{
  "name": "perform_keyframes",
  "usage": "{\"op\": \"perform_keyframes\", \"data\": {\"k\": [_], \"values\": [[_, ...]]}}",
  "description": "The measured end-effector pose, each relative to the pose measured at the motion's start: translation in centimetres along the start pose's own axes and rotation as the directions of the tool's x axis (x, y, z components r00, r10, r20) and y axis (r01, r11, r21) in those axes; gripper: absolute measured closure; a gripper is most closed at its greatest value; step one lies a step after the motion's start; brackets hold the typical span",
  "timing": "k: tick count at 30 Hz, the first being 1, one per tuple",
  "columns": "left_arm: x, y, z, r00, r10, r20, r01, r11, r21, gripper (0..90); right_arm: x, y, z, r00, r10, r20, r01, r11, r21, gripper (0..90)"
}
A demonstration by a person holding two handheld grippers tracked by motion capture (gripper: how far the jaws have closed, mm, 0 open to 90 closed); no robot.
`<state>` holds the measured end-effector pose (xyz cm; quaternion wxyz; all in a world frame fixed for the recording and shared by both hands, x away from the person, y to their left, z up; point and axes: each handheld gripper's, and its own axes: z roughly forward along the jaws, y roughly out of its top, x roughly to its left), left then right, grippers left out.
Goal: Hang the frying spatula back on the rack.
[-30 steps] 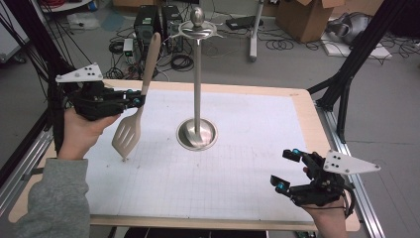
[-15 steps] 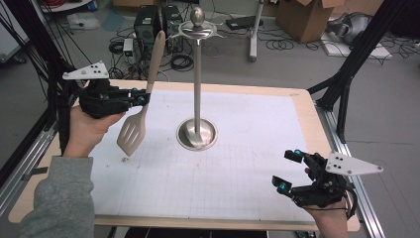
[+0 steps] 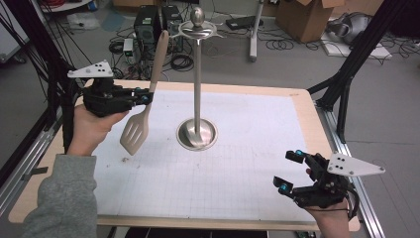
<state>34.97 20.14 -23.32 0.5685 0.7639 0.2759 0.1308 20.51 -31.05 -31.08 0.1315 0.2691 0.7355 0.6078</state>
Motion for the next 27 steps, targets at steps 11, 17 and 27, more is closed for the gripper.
{"op": "perform_keyframes", "data": {"k": [11,17,27], "values": [[0.1,0.0,0.6,1.0000,-0.006,-0.004,0.006,1.0000,0.002,77.6,0.0,-0.1,-0.2,1.0000,0.004,0.003,-0.004,1.000,-0.003,11.6],[0.2,0.1,0.7,0.9999,-0.014,0.003,0.014,0.9999,-0.005,77.7,0.0,-0.1,-0.3,1.0000,0.005,0.003,-0.005,1.000,-0.004,11.6],[0.3,0.1,1.2,0.9999,-0.012,0.010,0.012,0.9999,0.011,77.6,0.0,-0.1,-0.3,1.0000,0.005,0.004,-0.005,1.000,-0.003,11.6]]}}
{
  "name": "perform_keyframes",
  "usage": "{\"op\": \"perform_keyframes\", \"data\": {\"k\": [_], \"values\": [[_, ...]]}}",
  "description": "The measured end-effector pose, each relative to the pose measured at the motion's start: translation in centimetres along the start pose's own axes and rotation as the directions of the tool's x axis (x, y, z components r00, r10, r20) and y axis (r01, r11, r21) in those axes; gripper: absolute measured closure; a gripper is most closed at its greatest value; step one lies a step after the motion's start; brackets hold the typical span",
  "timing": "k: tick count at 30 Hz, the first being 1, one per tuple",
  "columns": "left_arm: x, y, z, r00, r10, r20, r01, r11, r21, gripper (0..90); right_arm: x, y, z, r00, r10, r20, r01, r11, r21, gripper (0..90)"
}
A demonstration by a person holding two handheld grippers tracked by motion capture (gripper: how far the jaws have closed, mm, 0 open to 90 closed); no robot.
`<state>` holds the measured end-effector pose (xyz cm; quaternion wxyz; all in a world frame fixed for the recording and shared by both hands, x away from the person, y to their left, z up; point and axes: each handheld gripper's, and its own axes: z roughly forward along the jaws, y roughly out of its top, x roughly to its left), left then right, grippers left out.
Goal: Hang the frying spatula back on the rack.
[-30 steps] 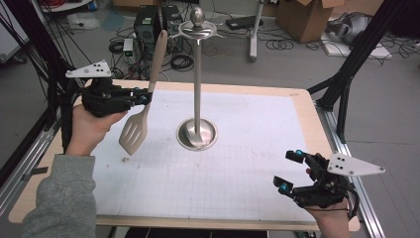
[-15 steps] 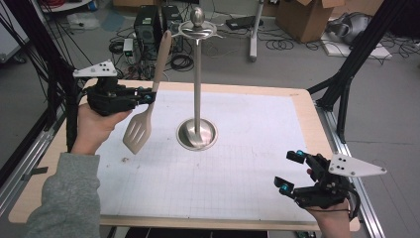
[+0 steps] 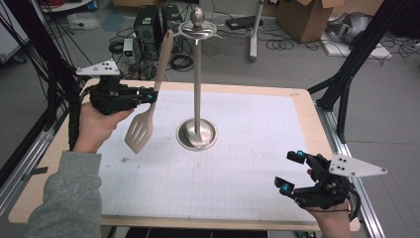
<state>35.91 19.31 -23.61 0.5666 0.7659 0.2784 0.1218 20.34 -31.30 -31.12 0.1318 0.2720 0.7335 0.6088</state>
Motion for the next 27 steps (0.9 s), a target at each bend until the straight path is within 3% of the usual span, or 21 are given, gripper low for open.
{"op": "perform_keyframes", "data": {"k": [27], "values": [[-0.2,-0.5,1.6,0.9999,-0.007,0.014,0.007,1.0000,-0.001,77.6,0.0,-0.1,-0.2,1.0000,-0.004,0.002,0.004,1.000,0.001,11.6]]}}
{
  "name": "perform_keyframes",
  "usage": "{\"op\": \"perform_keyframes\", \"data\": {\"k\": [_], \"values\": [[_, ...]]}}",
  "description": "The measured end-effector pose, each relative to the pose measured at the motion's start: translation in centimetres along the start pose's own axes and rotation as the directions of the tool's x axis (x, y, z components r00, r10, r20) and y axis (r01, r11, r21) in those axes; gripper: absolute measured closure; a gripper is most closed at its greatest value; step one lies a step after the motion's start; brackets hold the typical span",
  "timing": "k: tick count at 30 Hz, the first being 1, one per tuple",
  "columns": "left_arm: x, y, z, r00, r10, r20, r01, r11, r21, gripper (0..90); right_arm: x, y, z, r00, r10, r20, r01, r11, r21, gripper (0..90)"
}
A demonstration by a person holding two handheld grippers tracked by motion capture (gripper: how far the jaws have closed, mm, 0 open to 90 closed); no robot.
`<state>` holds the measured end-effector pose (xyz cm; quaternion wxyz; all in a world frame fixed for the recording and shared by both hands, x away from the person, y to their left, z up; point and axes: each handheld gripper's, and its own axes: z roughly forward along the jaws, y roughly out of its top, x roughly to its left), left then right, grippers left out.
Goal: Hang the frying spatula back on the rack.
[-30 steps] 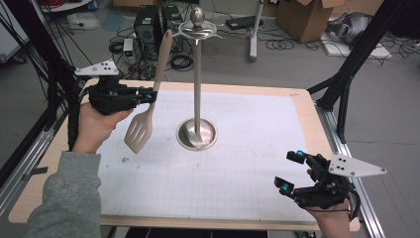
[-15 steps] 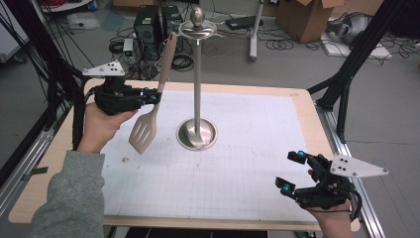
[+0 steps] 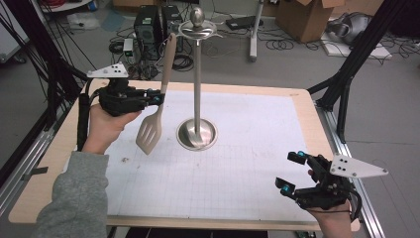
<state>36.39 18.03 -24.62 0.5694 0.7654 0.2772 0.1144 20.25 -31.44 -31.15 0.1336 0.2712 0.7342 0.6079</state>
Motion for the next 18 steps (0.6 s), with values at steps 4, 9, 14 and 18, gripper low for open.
{"op": "perform_keyframes", "data": {"k": [4,9,14,18], "values": [[0.0,0.0,0.2,1.0000,0.001,0.000,-0.001,1.0000,0.002,77.6,0.0,0.0,0.0,1.0000,-0.001,0.000,0.001,1.000,0.000,11.6],[0.0,0.0,0.6,1.0000,0.000,-0.008,0.000,1.0000,-0.006,77.6,0.0,0.0,0.0,1.0000,0.002,0.000,-0.002,1.000,0.003,11.6],[-0.2,-0.1,1.1,0.9999,-0.003,-0.014,0.003,0.9999,-0.012,77.6,0.0,0.0,0.0,1.0000,0.000,0.001,0.000,1.000,0.000,11.6],[-0.2,-0.2,1.6,0.9999,-0.004,-0.015,0.004,0.9998,-0.019,77.6,0.0,-0.1,-0.1,1.0000,0.004,-0.002,-0.004,1.000,0.001,11.6]]}}
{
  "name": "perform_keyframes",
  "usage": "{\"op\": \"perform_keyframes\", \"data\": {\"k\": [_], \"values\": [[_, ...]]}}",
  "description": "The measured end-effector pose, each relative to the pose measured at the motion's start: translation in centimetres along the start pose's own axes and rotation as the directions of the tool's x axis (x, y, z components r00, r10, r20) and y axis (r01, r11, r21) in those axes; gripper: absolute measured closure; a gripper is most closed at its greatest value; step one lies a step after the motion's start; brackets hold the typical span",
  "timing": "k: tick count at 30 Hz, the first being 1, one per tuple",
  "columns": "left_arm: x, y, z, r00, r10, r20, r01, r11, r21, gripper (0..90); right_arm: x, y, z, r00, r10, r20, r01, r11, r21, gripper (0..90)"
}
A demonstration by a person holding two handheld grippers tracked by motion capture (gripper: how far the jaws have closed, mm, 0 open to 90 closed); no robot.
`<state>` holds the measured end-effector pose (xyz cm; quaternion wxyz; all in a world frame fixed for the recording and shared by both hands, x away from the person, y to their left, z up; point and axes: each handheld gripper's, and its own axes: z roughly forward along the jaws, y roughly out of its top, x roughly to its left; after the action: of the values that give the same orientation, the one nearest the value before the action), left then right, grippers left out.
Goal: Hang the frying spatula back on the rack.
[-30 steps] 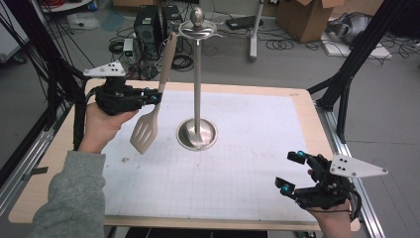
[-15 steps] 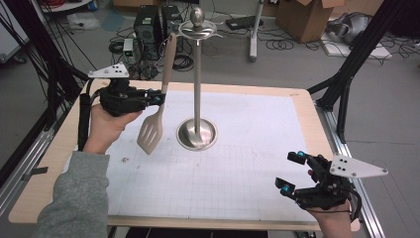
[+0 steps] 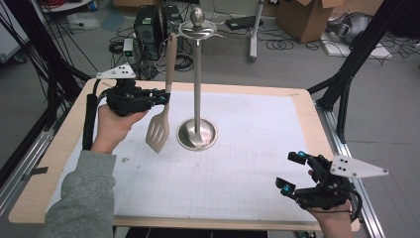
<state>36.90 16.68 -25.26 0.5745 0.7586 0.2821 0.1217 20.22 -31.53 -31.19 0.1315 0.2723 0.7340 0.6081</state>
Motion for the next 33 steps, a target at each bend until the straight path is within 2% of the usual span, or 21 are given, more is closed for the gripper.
{"op": "perform_keyframes", "data": {"k": [13,17,18,20,21,25,27,29,30,33], "values": [[-0.2,-0.1,0.8,0.9998,0.005,-0.020,-0.005,0.9998,-0.018,77.3,0.0,0.0,-0.1,1.0000,0.003,0.004,-0.003,1.000,-0.008,11.6],[-0.2,-0.5,0.9,0.9998,0.003,-0.021,-0.004,0.9991,-0.041,76.2,0.1,0.0,0.0,1.0000,0.002,0.000,-0.002,1.000,-0.005,11.6],[-0.2,-0.5,0.9,0.9998,-0.004,-0.018,0.002,0.9979,-0.064,74.6,0.1,0.0,0.0,1.0000,0.005,-0.001,-0.005,1.000,-0.005,11.6],[-0.2,-0.5,0.6,0.9997,-0.007,-0.022,0.004,0.9932,-0.116,67.5,0.1,0.1,-0.1,1.0000,-0.003,0.001,0.003,1.000,-0.008,11.6],[-0.2,-0.5,0.4,0.9996,0.004,-0.027,-0.008,0.9908,-0.135,63.5,0.1,0.1,-0.1,1.0000,-0.001,0.001,0.001,1.000,-0.007,11.6],[-0.4,-0.4,-0.1,0.9970,0.049,-0.061,-0.059,0.9832,-0.173,40.9,0.1,0.0,-0.1,1.0000,0.002,0.001,-0.002,1.000,-0.008,11.6],[-0.4,-0.4,-0.2,0.9947,0.072,-0.074,-0.084,0.9798,-0.181,31.1,0.1,0.0,-0.1,1.0000,0.000,0.001,0.000,1.000,-0.007,11.6],[-0.5,-0.4,-0.2,0.9921,0.077,-0.098,-0.093,0.9809,-0.171,18.9,0.1,0.1,-0.1,1.0000,-0.001,0.002,0.001,1.000,-0.007,11.6],[-0.5,-0.4,-0.2,0.9929,0.079,-0.089,-0.093,0.9820,-0.164,14.8,0.1,0.1,-0.1,1.0000,-0.001,0.004,0.001,1.000,-0.007,11.6],[-0.8,-0.5,-0.2,0.9903,0.104,-0.092,-0.117,0.9822,-0.147,12.9,0.1,0.1,-0.1,1.0000,0.002,0.007,-0.002,1.000,-0.009,11.6]]}}
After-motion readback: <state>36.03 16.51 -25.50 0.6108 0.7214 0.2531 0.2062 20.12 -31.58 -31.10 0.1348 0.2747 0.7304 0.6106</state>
